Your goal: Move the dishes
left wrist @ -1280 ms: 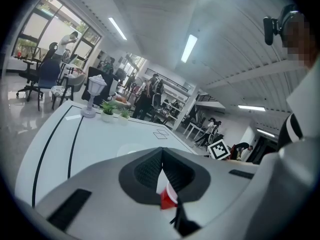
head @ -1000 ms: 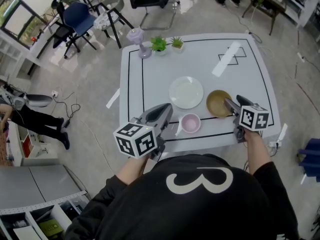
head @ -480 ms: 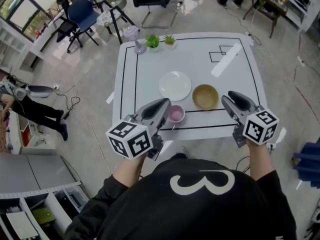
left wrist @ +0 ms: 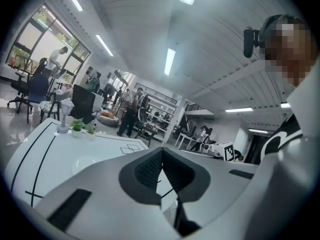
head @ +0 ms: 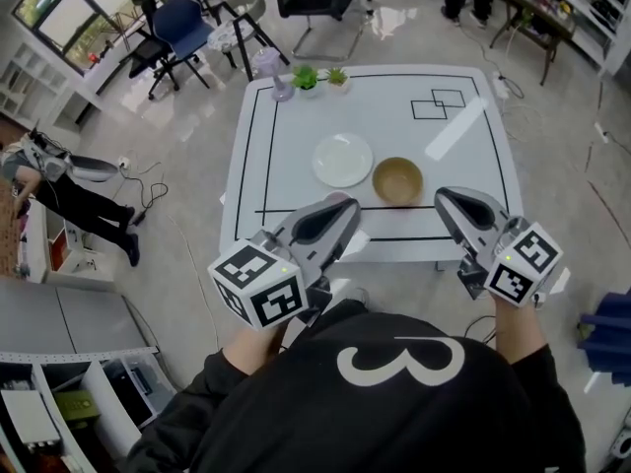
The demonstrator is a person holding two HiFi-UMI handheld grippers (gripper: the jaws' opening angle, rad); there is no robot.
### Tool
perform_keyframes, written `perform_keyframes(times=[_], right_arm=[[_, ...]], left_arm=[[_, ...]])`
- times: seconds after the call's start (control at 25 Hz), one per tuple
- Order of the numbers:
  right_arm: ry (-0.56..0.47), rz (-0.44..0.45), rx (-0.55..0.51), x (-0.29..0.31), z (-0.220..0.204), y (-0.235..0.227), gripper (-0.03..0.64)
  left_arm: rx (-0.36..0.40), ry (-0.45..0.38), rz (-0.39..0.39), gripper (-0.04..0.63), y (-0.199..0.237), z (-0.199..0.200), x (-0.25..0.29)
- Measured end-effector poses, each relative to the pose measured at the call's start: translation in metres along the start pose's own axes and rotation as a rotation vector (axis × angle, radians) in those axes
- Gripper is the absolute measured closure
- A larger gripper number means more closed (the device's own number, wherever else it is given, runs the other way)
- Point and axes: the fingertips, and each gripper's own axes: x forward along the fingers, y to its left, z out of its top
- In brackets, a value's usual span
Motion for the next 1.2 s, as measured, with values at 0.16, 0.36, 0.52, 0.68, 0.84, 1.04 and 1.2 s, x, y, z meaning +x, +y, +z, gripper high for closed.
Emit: perform_keyframes(times=[0.16,0.36,0.52,0.68,0.84,1.04,1.2], right_arm=[[-0.036,0.062,0.001,-0.010,0.009,0.016,0.607],[-0.058,0.108,-0.016,-0.017,0.024,0.030,0.607],[-0.044,0.130,-0.044,-0.018,0.029,0.041,0.607],[-0.024,0.167,-0.120,-0.017,0.035,0.057,0.607],[-0.033,0.166,-0.139,-0.017,0.039,0.058,0.607],[-0.015,0.154,-0.133,-0.011,0.035,0.057,0.607],[-0.003,0.148,-0.120,-0.009,0.035,0.057,0.607]], left_arm=[[0.034,-0.017,-0.023,0.592,-0.021,0.000,0.000],[0.073,-0.021,-0.042,0.592,-0.038,0.002,0.000],[0.103,-0.039,-0.059,0.592,-0.048,0.008,0.000],[0.129,-0.054,-0.066,0.592,-0.053,0.012,-0.001],[0.139,-0.065,-0.077,0.592,-0.056,0.013,-0.001],[0.143,-0.071,-0.079,0.592,-0.054,0.015,-0.002],[0.134,-0.070,-0.079,0.592,-0.054,0.016,-0.003]])
